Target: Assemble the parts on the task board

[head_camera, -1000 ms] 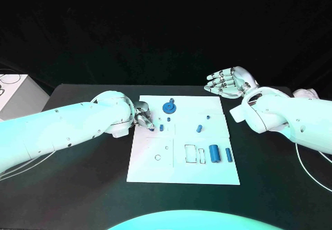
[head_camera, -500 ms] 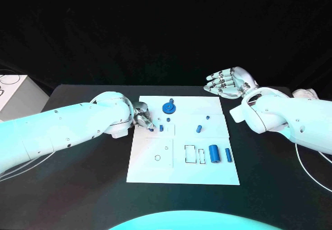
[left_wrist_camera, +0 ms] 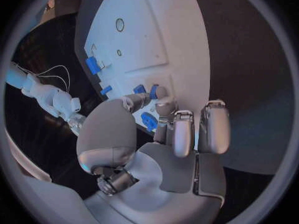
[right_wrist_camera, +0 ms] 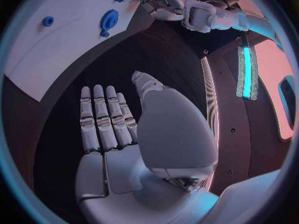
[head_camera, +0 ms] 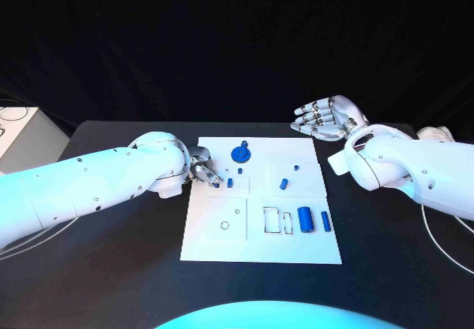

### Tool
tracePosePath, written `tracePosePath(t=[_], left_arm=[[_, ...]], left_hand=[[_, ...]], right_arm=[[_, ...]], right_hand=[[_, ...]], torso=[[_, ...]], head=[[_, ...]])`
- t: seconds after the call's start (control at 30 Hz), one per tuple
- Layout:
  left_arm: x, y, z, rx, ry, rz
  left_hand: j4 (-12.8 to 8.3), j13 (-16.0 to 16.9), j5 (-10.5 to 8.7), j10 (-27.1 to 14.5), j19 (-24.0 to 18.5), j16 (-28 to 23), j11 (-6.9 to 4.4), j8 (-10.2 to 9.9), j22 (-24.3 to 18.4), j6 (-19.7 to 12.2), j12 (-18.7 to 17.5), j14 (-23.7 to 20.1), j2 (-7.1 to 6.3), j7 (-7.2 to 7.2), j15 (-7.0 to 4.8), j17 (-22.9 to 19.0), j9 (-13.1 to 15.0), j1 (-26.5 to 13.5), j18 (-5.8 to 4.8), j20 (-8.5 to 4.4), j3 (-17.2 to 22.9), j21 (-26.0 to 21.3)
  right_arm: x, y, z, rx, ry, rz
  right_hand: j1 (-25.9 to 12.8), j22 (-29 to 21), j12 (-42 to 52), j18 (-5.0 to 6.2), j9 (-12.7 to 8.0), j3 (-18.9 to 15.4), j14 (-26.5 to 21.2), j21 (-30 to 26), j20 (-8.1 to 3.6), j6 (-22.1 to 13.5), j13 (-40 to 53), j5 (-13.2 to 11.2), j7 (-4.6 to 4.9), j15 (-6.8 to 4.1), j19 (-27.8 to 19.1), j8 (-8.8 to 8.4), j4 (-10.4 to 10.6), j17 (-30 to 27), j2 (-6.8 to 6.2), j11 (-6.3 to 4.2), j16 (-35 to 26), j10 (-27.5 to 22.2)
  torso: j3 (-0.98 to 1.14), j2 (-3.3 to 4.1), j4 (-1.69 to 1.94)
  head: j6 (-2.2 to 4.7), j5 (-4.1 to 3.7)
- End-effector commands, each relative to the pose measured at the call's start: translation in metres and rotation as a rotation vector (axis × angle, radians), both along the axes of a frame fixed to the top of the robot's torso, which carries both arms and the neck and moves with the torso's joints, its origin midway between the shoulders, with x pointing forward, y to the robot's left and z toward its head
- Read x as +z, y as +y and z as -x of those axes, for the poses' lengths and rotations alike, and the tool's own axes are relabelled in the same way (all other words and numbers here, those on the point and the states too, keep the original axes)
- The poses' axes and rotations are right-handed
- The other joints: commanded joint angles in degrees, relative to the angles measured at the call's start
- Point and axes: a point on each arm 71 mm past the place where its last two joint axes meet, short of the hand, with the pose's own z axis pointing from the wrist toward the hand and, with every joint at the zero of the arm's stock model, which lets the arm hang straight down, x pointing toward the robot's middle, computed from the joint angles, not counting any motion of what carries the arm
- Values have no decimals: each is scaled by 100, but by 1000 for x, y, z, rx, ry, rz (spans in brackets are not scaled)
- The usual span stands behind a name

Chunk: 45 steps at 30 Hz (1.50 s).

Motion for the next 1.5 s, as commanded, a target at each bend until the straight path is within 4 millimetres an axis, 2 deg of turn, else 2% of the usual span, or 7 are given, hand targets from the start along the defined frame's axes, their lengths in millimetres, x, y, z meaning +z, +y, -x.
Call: tracePosePath(t=[0.03, 0.53, 1.03, 1.13, 1.23, 1.43, 1.5], left_arm=[[-6, -2, 4, -17, 38, -6], [-5, 2, 2, 0, 22, 2], [10, 7, 0, 83, -62, 114], [17, 8, -1, 112, -79, 215], [23, 6, -1, 122, -105, 329], [36, -6, -3, 51, -223, 473], [38, -12, -3, 5, -274, 484]], left_hand=[[22, 1, -30, -21, -10, 20, -19, -28, 110, 7, -11, 606, -20, 27, -26, 1510, -10, -48, -15, -38, -70, -37], [361, 2, -58, -37, -10, 20, -6, -88, 105, 49, -14, 606, -35, 40, -17, 1510, -32, -241, -13, -33, -1057, -54], [365, -58, -56, -73, -36, 20, -7, -116, 65, 26, -55, 606, 28, 40, -22, 1510, -40, -327, -2, -37, -1242, -78], [356, -409, 6, -376, -297, -91, 64, -215, -296, -196, -325, 541, 64, 122, 30, 1331, -50, -197, 78, -4, -1359, -288], [355, -1394, 41, -1291, -903, -454, 280, -374, -1064, -677, -1039, 271, 110, 352, 220, 780, -83, 123, 244, 150, -1468, -791], [351, -1545, 64, -2336, -2720, -1677, 705, -700, -3267, -1590, -1155, -1069, 6, 813, 633, -921, -459, 1012, 674, 509, -1584, -2530], [261, -1653, 63, -2672, -2809, -1931, 806, -832, -3364, -1844, -1239, -1487, -81, 894, 712, -1326, -672, 1528, 686, 597, -1544, -2712]], right_arm=[[0, 2, 1, 16, -1, 8], [-1, 2, 1, 17, 8, 9], [-1, 2, 0, 19, 9, 10], [-1, 2, 0, 18, 10, 10], [-1, 1, 0, 17, 9, 10], [-1, 0, -1, 16, 7, 10], [-2, 0, -1, 16, 8, 11]], right_hand=[[0, -9, -20, 64, -7, -42, -47, -26, -3, 44, -3, 28, 115, -4, -75, -37, 5, -17, 38, 15, -32, 23], [43, -76, -24, 14, -71, -177, -181, -86, 36, 97, -5, 27, 131, 50, -1400, -116, 42, -168, 74, 37, -15, 17], [46, -80, -24, 11, -76, -189, -187, -90, 38, 101, -5, 29, 131, 54, -1497, -123, 47, -180, 78, 37, -15, 15], [47, -79, -24, 10, -78, -192, -192, -89, 38, 102, -5, 31, 132, 55, -1511, -125, 49, -183, 80, 38, -17, 15], [53, -80, -26, 5, -87, -207, -236, -89, 42, 105, -6, 32, 140, 67, -1602, -136, 55, -207, 85, 47, -28, 7], [81, -78, -24, 3, -91, -202, -230, -85, 42, 113, -5, 29, 123, 64, -1635, -141, 45, -215, 97, 39, -14, 5], [99, -71, -21, 9, -93, -194, -211, -76, 41, 122, -4, 27, 112, 57, -1595, -141, 38, -216, 105, 31, -2, 12]], torso=[[-3, -1, 4], [-6, 2, 3], [-7, -3, 0], [-2, -6, 1], [6, -12, 5], [-7, 3, 1], [-4, -2, 1]], head=[[1, -4], [15, -10], [19, -44], [28, -47], [33, -55], [73, -78], [84, -79]])
